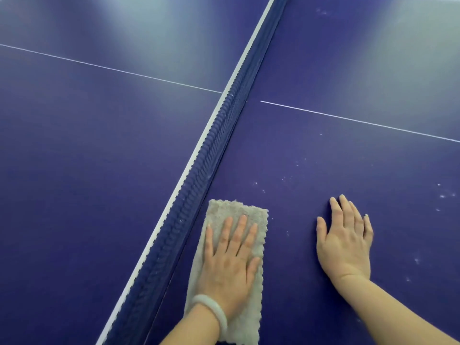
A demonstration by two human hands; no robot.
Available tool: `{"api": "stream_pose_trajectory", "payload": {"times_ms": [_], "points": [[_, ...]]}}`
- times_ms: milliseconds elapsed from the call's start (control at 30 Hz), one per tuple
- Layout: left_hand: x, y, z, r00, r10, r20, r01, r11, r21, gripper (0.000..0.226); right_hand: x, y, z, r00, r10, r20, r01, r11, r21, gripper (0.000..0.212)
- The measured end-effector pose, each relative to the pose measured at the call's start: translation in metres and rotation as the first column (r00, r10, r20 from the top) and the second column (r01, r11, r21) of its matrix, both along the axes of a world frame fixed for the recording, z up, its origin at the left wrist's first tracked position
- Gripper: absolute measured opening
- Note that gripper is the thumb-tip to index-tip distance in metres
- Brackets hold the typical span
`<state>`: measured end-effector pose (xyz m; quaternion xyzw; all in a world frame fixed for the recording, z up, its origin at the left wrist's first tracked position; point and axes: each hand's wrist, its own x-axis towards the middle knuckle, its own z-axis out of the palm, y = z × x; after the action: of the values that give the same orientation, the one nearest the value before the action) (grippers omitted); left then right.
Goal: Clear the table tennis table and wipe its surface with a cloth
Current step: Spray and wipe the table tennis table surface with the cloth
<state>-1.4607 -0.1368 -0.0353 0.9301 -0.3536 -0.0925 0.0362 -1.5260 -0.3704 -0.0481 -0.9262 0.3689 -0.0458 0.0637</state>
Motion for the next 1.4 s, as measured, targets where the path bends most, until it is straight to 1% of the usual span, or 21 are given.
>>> {"api": "stream_pose_trajectory", "payload": {"times_ms": [100, 167, 200, 300, 367, 467, 533, 600, 700, 767, 800, 867, 933, 1000, 1067, 1133, 1200, 1267, 1300, 1367, 1400], "points": [[0.055, -0.019, 0.001, 0.982, 0.189, 0.030, -0.189, 0.982, 0.012, 0.059, -0.001, 0.000, 0.000, 1.000, -0.002, 0.004, 0.002, 1.000, -0.006, 0.057], [0.093, -0.045, 0.000, 0.972, 0.236, 0.009, -0.236, 0.972, -0.004, 0.058, 0.001, 0.001, 0.000, 1.000, -0.014, 0.010, 0.014, 1.000, -0.008, 0.057], [0.108, -0.059, 0.001, 0.973, 0.230, -0.012, -0.230, 0.973, -0.007, 0.057, 0.001, 0.001, -0.001, 1.000, -0.016, 0.010, 0.016, 1.000, -0.014, 0.060], [0.127, -0.098, -0.001, 0.994, 0.104, 0.009, -0.105, 0.994, 0.020, 0.057, 0.002, 0.000, -0.003, 1.000, -0.015, 0.004, 0.015, 1.000, -0.023, 0.063], [0.114, -0.106, -0.002, 1.000, -0.011, 0.007, 0.011, 1.000, 0.024, 0.057, 0.002, -0.001, -0.004, 1.000, -0.023, 0.008, 0.023, 1.000, -0.020, 0.063], [0.064, -0.082, -0.003, 0.984, -0.177, -0.023, 0.178, 0.984, 0.007, 0.056, 0.001, 0.000, -0.003, 1.000, -0.023, 0.004, 0.023, 1.000, -0.016, 0.064], [0.023, -0.050, -0.003, 0.975, -0.222, -0.016, 0.222, 0.975, -0.006, 0.056, 0.002, 0.000, -0.002, 1.000, -0.022, 0.003, 0.022, 1.000, -0.008, 0.065], [-0.003, -0.017, -0.002, 0.987, -0.161, -0.026, 0.161, 0.987, -0.031, 0.056, 0.002, 0.000, -0.002, 1.000, -0.020, -0.004, 0.020, 1.000, -0.004, 0.065], [0.012, -0.004, -0.002, 0.998, 0.064, 0.004, -0.064, 0.998, 0.002, 0.058, 0.002, 0.001, 0.000, 1.000, -0.020, -0.004, 0.020, 1.000, -0.010, 0.064], [0.042, -0.025, -0.002, 0.983, 0.178, 0.044, -0.179, 0.984, 0.020, 0.059, 0.002, 0.001, 0.000, 1.000, -0.018, -0.006, 0.018, 1.000, -0.003, 0.065], [0.058, -0.042, -0.002, 0.976, 0.216, 0.033, -0.216, 0.976, 0.024, 0.058, 0.002, 0.000, 0.001, 1.000, -0.018, -0.004, 0.018, 1.000, -0.003, 0.065], [0.080, -0.081, -0.002, 0.971, 0.241, 0.015, -0.241, 0.970, 0.014, 0.057, 0.002, 0.000, 0.001, 1.000, -0.016, -0.010, 0.016, 1.000, -0.004, 0.066], [0.080, -0.116, -0.002, 0.991, 0.133, 0.005, -0.133, 0.991, 0.011, 0.057, 0.003, 0.000, 0.000, 1.000, -0.017, -0.014, 0.017, 1.000, 0.008, 0.067], [0.060, -0.132, -0.003, 0.999, -0.050, 0.022, 0.050, 0.999, 0.006, 0.058, 0.002, -0.001, 0.001, 1.000, -0.018, 0.001, 0.018, 1.000, 0.019, 0.068], [0.034, -0.122, -0.006, 0.978, -0.204, 0.044, 0.204, 0.979, 0.000, 0.057, 0.002, -0.002, 0.002, 1.000, -0.011, 0.009, 0.011, 1.000, 0.030, 0.068], [0.014, -0.092, -0.010, 0.960, -0.270, 0.068, 0.272, 0.962, -0.017, 0.057, 0.001, -0.002, 0.003, 1.000, -0.001, 0.013, 0.001, 1.000, 0.031, 0.068], [0.003, -0.055, -0.014, 0.967, -0.238, 0.086, 0.241, 0.970, -0.025, 0.057, -0.001, -0.001, 0.002, 1.000, -0.001, 0.022, 0.000, 1.000, 0.027, 0.067], [0.007, -0.028, -0.016, 0.986, -0.136, 0.098, 0.140, 0.989, -0.040, 0.056, 0.001, -0.002, 0.004, 0.998, 0.002, 0.060, -0.003, 1.000, 0.006, 0.063], [0.012, -0.022, -0.016, 0.992, -0.083, 0.097, 0.087, 0.995, -0.041, 0.057, 0.006, -0.007, 0.006, 0.996, 0.002, 0.090, -0.001, 1.000, -0.010, 0.057], [0.026, -0.022, -0.014, 0.997, -0.013, 0.079, 0.015, 1.000, -0.023, 0.058, 0.020, -0.023, 0.014, 0.992, -0.037, 0.121, 0.034, 0.999, 0.026, 0.045], [0.033, -0.026, -0.013, 0.997, 0.014, 0.072, -0.013, 1.000, -0.015, 0.058, 0.027, -0.033, 0.018, 0.991, -0.067, 0.118, 0.061, 0.997, 0.055, 0.046]]}}
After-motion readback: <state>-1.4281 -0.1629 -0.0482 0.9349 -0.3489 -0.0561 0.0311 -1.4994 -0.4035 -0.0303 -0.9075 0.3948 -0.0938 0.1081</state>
